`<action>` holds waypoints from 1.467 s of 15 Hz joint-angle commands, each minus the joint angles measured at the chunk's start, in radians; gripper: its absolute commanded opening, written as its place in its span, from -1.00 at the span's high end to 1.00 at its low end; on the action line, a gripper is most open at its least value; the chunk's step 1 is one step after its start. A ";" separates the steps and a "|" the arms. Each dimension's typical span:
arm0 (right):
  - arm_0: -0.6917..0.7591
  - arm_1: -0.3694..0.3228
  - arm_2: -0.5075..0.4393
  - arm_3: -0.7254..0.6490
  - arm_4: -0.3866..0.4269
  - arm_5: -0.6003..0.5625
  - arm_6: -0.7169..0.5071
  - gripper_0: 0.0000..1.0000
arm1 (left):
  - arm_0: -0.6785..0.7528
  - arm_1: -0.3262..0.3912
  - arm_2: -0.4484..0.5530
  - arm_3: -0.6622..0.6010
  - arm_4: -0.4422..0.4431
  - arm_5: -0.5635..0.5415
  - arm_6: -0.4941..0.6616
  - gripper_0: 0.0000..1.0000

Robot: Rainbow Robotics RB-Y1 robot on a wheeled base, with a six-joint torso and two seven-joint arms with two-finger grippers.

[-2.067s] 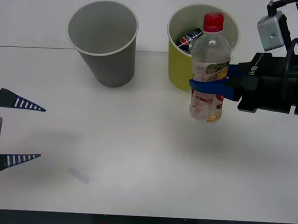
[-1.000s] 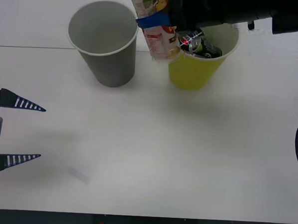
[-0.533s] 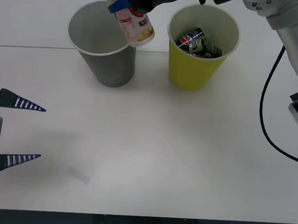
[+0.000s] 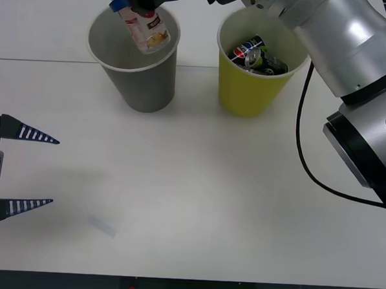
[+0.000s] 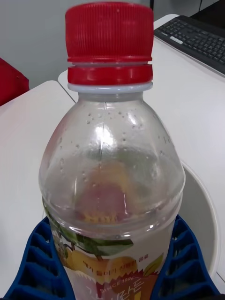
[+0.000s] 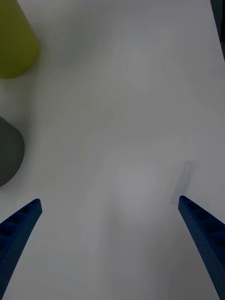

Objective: Put the can into the green bin and the plastic bottle into the gray bin

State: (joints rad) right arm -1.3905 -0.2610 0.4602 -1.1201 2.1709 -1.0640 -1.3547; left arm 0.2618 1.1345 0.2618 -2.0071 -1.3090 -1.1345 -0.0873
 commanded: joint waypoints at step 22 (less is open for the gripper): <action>0.235 -0.242 -0.155 -0.426 -0.144 -0.188 0.088 -1.00 | 0.000 0.000 0.000 0.000 0.000 0.000 0.000 -1.00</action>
State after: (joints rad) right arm -1.1820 -0.4841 0.3135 -1.5104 2.0452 -1.2500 -1.2692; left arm 0.2618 1.1345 0.2618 -2.0071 -1.3090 -1.1345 -0.0873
